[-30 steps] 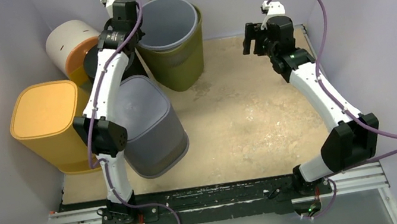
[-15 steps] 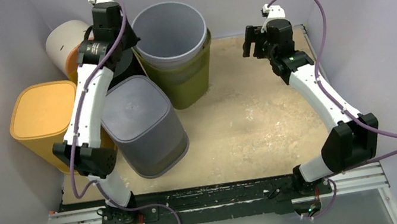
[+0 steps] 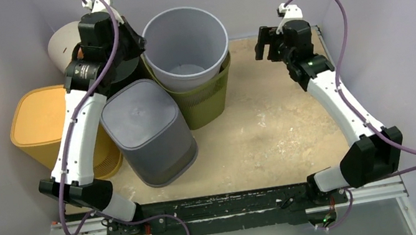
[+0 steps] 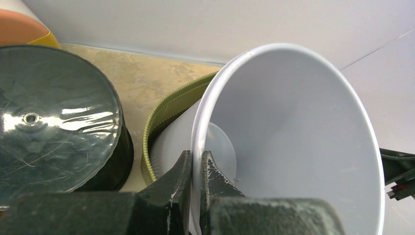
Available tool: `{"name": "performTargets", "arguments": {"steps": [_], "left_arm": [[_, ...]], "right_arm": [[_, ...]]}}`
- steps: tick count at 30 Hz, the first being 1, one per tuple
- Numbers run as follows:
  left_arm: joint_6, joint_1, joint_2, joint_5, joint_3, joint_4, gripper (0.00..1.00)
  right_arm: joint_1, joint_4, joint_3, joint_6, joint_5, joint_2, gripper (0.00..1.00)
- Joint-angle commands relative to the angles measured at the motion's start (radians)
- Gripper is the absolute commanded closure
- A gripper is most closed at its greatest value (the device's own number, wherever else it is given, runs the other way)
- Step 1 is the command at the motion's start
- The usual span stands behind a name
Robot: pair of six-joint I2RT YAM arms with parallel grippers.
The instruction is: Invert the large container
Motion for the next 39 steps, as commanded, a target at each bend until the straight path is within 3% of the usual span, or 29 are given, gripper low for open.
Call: {"name": "performTargets", "arguments": {"steps": [1, 7, 16, 31, 39], "left_arm": [[-0.028, -0.007, -0.083, 0.069, 0.020, 0.128, 1.00], [-0.035, -0.008, -0.113, 0.081, -0.027, 0.142, 1.00], [-0.035, -0.009, -0.133, 0.079, -0.079, 0.151, 1.00], [-0.041, -0.023, -0.154, 0.084, -0.112, 0.161, 1.00], [-0.045, -0.038, -0.172, 0.087, -0.158, 0.178, 1.00]], "right_arm": [[-0.006, -0.007, 0.098, 0.015, -0.130, -0.072, 0.11], [-0.006, 0.010, 0.215, 0.115, -0.448, -0.089, 0.12], [-0.001, 0.098, 0.252, 0.235, -0.607, -0.052, 0.13], [0.085, 0.136, 0.293, 0.308, -0.623, 0.036, 0.18], [0.205, -0.002, 0.412, 0.260, -0.452, 0.112, 0.25]]}}
